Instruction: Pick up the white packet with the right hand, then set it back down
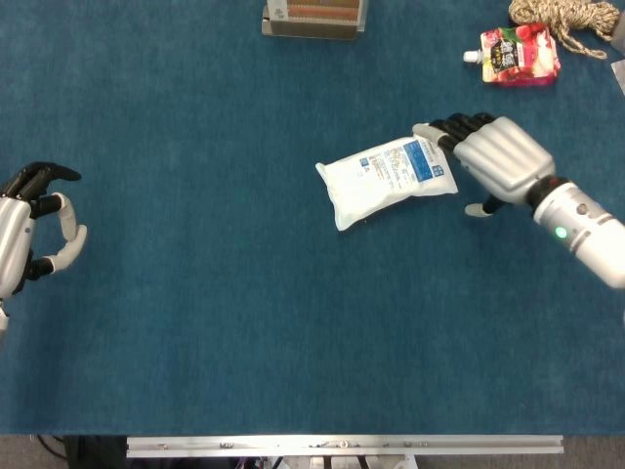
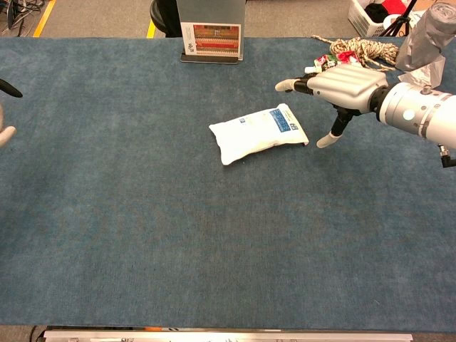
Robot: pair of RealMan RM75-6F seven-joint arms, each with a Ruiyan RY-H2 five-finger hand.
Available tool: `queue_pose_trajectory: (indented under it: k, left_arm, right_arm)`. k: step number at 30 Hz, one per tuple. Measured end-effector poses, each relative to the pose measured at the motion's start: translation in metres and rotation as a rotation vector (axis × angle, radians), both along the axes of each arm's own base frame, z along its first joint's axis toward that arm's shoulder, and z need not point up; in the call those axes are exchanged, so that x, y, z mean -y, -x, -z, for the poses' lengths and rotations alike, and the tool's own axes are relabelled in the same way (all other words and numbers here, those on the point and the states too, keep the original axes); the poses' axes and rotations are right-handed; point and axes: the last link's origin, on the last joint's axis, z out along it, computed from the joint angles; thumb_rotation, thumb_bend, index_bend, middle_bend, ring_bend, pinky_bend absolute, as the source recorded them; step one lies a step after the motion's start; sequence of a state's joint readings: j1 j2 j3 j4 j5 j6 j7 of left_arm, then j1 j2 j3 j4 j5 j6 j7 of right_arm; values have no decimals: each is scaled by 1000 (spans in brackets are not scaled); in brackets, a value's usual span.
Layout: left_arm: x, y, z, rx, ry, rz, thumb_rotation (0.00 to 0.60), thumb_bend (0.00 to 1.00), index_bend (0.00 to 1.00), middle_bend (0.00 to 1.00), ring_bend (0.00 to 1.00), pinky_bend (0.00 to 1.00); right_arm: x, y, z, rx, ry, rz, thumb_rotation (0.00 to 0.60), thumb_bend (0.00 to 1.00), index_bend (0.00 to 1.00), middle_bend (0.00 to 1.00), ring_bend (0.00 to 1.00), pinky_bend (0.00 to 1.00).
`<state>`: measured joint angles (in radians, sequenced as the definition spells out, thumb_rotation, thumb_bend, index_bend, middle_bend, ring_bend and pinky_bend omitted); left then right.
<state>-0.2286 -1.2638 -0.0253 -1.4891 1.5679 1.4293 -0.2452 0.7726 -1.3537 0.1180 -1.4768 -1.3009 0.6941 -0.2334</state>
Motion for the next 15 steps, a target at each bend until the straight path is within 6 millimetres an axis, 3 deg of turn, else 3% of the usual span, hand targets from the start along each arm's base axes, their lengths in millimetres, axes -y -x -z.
queue_pose_trajectory:
  k: [15]
  left_arm:
    - [2,4,0,4,1,-9,600,347,487,308,211,357]
  right_arm:
    - [9,1,18,-15,1,17,600,0,89,141,127,230]
